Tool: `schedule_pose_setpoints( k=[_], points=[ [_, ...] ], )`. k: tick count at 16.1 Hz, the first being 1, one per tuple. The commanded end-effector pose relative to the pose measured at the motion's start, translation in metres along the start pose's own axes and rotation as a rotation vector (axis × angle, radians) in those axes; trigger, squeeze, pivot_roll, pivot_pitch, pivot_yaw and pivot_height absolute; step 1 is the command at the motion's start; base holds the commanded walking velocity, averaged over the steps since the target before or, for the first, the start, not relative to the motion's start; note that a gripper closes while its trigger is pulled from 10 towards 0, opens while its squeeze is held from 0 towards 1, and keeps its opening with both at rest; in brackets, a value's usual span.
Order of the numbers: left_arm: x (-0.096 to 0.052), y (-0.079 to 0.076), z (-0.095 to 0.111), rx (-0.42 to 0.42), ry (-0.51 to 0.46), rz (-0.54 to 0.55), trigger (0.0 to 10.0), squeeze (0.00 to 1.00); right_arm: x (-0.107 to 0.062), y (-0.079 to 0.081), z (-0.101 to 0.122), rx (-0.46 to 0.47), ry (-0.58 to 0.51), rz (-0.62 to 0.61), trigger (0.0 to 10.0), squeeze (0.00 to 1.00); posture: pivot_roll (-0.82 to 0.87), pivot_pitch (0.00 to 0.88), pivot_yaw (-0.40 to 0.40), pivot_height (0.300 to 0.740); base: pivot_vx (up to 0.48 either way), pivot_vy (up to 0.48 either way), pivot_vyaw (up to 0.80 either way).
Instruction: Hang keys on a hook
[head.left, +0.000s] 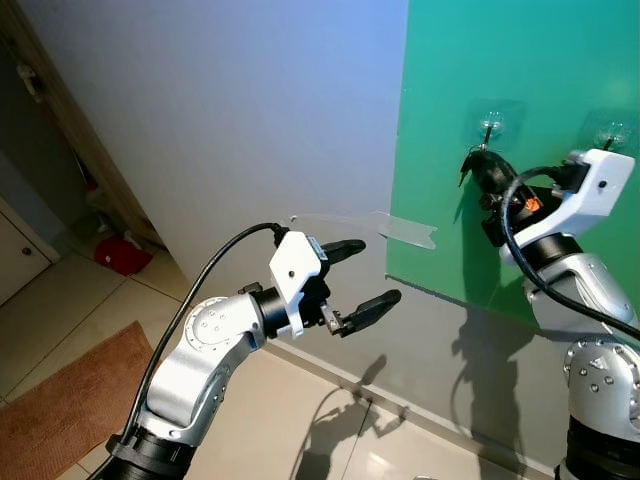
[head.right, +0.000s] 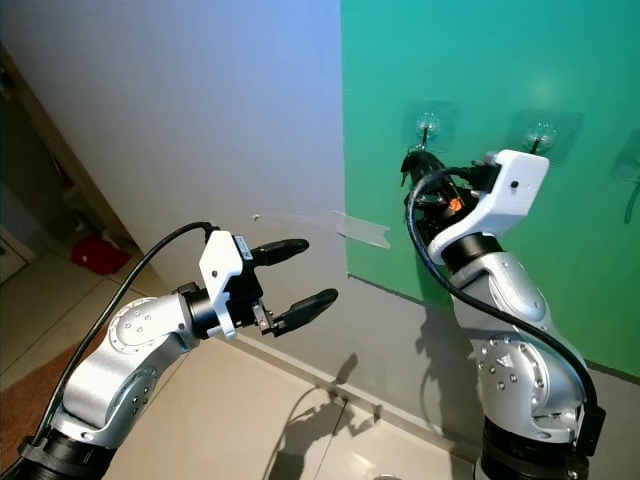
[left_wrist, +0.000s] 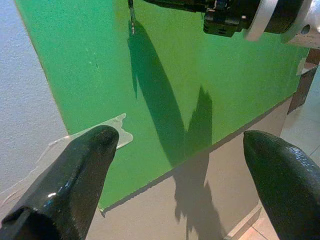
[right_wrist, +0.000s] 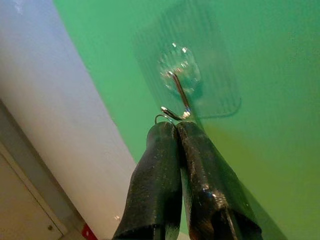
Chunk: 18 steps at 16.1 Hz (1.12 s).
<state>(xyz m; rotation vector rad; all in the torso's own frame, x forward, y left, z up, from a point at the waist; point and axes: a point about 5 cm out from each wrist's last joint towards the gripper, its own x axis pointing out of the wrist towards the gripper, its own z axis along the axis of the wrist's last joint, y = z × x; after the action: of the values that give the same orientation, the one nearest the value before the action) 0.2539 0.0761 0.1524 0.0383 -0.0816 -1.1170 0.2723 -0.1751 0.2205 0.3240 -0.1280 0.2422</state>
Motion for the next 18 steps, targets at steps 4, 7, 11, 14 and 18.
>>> schedule_pose_setpoints(
  k=[4,7,11,14,18],
  points=[
    [-0.002,0.003,0.003,0.021,0.001,0.006,10.0,0.00,0.004,0.005,0.006,0.053,-0.011,0.001,10.0,0.00,-0.09,0.000,0.101,0.740,0.000,0.000,0.00],
    [-0.002,0.003,0.002,0.021,0.002,0.001,10.0,0.00,0.001,0.008,0.012,0.085,-0.041,0.012,10.0,0.00,-0.10,0.000,0.108,0.740,0.000,0.000,0.00],
    [-0.003,0.003,0.002,0.022,0.005,-0.007,10.0,0.00,-0.008,0.006,0.008,0.114,-0.021,-0.009,10.0,0.00,-0.09,0.000,0.115,0.740,0.000,0.000,0.00],
    [-0.004,0.004,0.002,0.025,0.010,-0.010,10.0,0.00,-0.017,0.006,0.001,0.116,0.013,-0.013,10.0,0.00,-0.09,0.000,0.117,0.740,0.000,0.000,0.00],
    [-0.006,0.002,0.002,0.022,0.012,-0.018,10.0,0.00,-0.024,0.007,0.003,0.116,0.017,-0.009,10.0,0.00,-0.10,0.000,0.123,0.740,0.000,0.000,0.00]
  ],
)
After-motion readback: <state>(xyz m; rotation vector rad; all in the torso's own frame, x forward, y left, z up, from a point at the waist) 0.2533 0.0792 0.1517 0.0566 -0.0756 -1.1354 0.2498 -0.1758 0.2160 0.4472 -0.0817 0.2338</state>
